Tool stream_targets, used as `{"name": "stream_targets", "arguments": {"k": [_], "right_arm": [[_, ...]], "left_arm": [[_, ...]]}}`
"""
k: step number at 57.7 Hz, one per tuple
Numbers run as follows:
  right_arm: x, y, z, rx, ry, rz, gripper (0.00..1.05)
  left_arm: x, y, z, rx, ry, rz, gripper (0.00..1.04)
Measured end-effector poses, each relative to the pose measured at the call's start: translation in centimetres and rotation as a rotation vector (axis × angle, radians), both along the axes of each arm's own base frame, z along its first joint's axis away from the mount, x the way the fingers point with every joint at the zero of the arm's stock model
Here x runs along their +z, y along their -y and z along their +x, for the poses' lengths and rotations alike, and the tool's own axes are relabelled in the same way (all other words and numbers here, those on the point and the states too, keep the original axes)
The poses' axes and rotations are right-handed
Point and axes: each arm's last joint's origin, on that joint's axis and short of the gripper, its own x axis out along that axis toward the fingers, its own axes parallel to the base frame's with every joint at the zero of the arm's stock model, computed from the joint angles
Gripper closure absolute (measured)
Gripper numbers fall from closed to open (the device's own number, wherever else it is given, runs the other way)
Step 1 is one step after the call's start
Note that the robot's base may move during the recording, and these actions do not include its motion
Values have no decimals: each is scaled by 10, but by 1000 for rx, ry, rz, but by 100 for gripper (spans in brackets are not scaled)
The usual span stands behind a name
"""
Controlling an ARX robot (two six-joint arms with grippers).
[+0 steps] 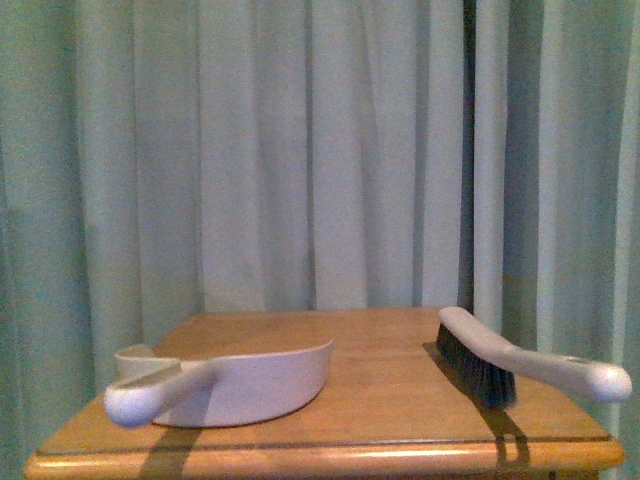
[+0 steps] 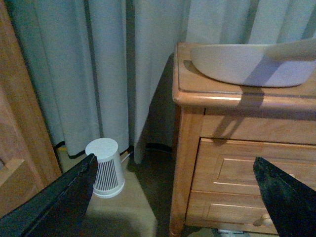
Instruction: Clean up trash
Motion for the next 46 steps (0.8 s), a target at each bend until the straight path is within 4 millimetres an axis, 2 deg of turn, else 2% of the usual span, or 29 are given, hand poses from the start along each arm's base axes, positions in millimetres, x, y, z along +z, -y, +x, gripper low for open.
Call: {"name": "stream_targets", "arguments": {"k": [18,26,28,37,40,41,46], "right_arm": [[0,0,0,0,0,0,7],[0,0,0,0,0,0,7],[0,0,0,0,0,0,7],[0,0,0,0,0,0,7],[0,0,0,0,0,0,7],[0,0,0,0,0,0,7],[0,0,0,0,0,0,7]], "left_arm": [[0,0,0,0,0,0,8],[1,-1,8,-194,-253,-163,8],[7,-2,15,-198,-284,-185,8],[64,1,65,-167,-319,-99,8],[80,9,84,-175,-342,-44,8],[91,16,97,-187,-368,-21,8],[114,36,126,-194,-450,31,8]]}}
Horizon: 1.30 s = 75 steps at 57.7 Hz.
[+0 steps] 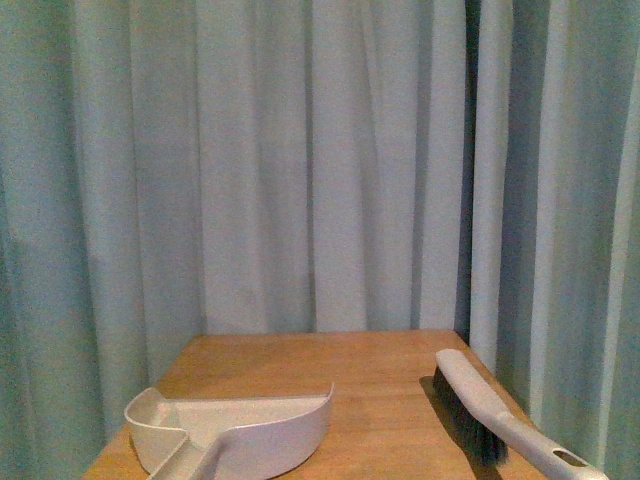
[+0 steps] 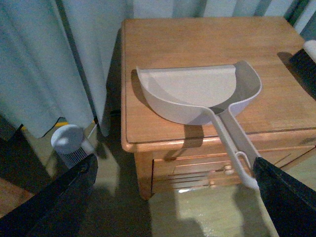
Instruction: Clean up trash
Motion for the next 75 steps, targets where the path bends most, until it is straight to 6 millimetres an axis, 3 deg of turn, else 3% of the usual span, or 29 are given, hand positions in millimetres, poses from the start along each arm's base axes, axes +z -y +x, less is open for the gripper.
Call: {"name": "stream_targets", "arguments": {"k": [10,20,28,45,75], "right_arm": [[0,0,0,0,0,0,7],[0,0,0,0,0,0,7],[0,0,0,0,0,0,7],[0,0,0,0,0,0,7],[0,0,0,0,0,0,7]], "left_arm": [[16,43,41,-5,-132,76,8],[3,78,65,10,-221,84,8],[-12,94,77,37,-270,85,8],[-41,101,96,92,-354,105,8],[-73,108,109,85,-358,144,8]]}}
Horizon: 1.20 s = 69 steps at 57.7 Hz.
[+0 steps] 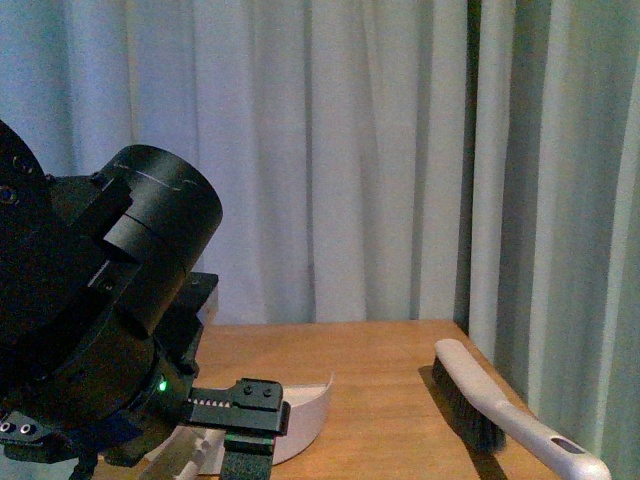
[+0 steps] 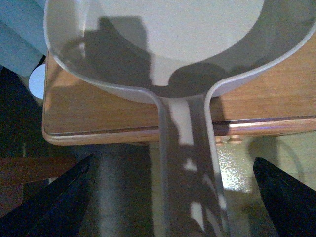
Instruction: Clean up trash
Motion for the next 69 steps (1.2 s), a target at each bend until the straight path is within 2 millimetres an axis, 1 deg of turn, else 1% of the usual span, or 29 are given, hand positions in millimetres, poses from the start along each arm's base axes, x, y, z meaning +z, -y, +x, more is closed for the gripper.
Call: {"name": "stream_targets", "arguments": {"k": [13,38,42,44,47,49,54,59,60,61,66,69], "right_arm": [[0,0,0,0,0,0,7],[0,0,0,0,0,0,7],[0,0,0,0,0,0,7],[0,0,0,0,0,0,7],[0,0,0,0,0,0,7],[0,0,0,0,0,0,7],[0,0,0,0,0,0,7],[0,0,0,0,0,0,7],[0,0,0,0,0,0,7],[0,0,0,0,0,0,7],[0,0,0,0,0,0,7],[0,0,0,0,0,0,7]], "left_arm": [[-10,1,2,-12,-9,28,8],[-19,1,-2,-29,-22,52,8],[-21,2,-3,-32,-26,55,18],[-21,2,-3,-32,-25,55,25],[-21,2,-3,-33,-23,54,32],[-21,2,-3,-33,-22,54,39],[-21,2,-3,-36,-19,55,52],[-20,2,-2,-43,-10,54,68],[-20,3,-2,-45,-9,53,70],[-15,0,-8,-92,68,54,77],[-6,-2,-13,-108,151,44,77],[4,-4,-17,-120,227,30,77]]}}
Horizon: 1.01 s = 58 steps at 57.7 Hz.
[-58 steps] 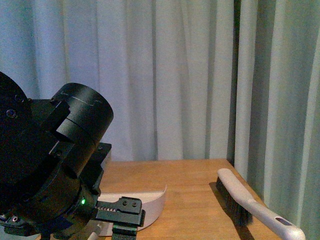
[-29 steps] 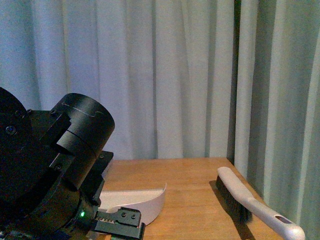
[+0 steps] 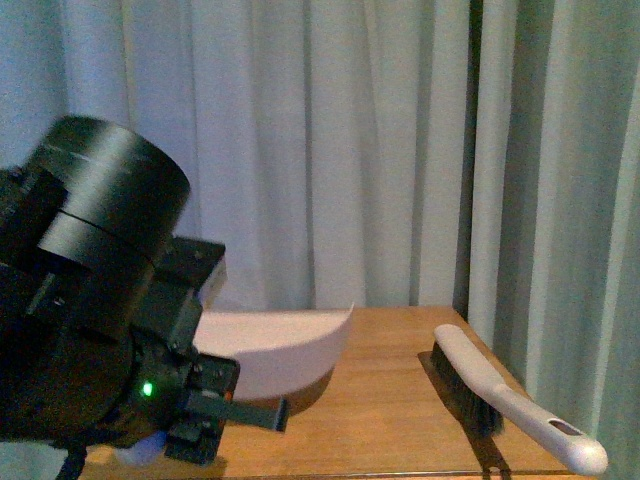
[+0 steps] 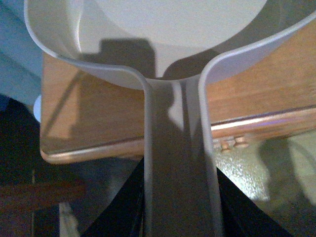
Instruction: Clean up trash
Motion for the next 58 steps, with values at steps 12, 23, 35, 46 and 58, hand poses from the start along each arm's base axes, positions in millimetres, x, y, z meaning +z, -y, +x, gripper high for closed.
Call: {"name": "stream_targets", "arguments": {"k": [12,23,35,46,58], "right_arm": [[0,0,0,0,0,0,7],[0,0,0,0,0,0,7],[0,0,0,0,0,0,7],[0,0,0,0,0,0,7],[0,0,0,0,0,0,7]], "left_arm": [[41,-20,-29,-61,283,-53,77],[64,-60,-70,-59,463,-54,77],[79,-98,-126,-61,629,-81,77],[77,-129,-174,-26,699,-118,77],[68,-151,-216,-26,770,-184,77]]}}
